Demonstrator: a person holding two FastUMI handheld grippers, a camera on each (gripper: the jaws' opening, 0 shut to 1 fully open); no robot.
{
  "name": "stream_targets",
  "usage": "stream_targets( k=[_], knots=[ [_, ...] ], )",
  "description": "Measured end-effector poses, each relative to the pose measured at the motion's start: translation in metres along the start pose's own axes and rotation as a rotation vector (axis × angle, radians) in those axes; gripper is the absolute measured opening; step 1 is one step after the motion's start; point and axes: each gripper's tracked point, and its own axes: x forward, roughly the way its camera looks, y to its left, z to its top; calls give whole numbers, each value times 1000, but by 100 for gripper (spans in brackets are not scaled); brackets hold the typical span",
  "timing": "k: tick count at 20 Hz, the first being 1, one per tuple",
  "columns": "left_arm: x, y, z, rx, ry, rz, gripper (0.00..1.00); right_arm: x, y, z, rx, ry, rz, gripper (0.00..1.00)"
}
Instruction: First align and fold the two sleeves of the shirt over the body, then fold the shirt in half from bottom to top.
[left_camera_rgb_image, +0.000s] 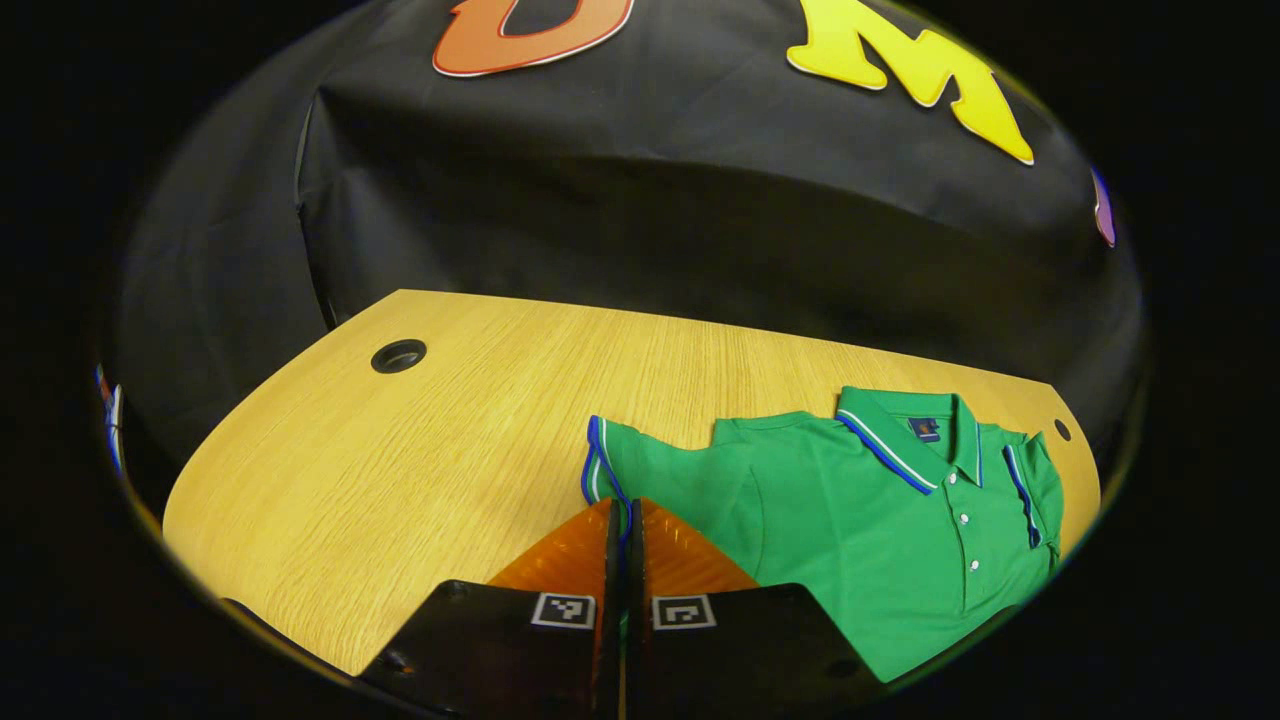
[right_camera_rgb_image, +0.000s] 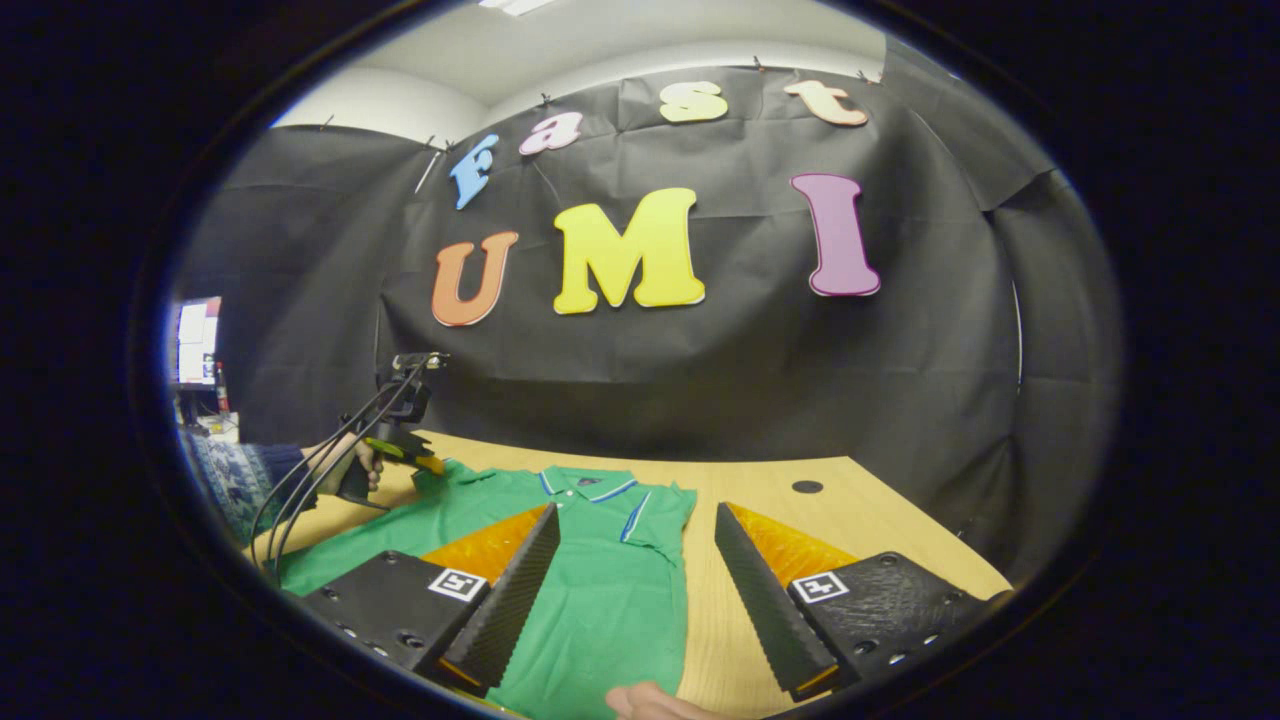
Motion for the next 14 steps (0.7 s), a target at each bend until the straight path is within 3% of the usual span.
stream_targets(
  k=[7,8,9,11,14],
  knots=[
    [-24,-86,16,130,-48,-57,9,-4,-5,5,33,-13,-8,96],
    [-32,-103,15,112,-39,-89,19,-3,-7,3,34,-13,-13,95],
    [-42,-120,13,90,-31,-123,46,-3,-9,4,30,-14,-23,95],
    [-55,-126,27,79,-76,-92,100,-5,-11,5,22,-20,-32,95],
    [-93,-129,37,75,-128,-87,100,-7,-9,9,27,-35,-25,95]
  ],
)
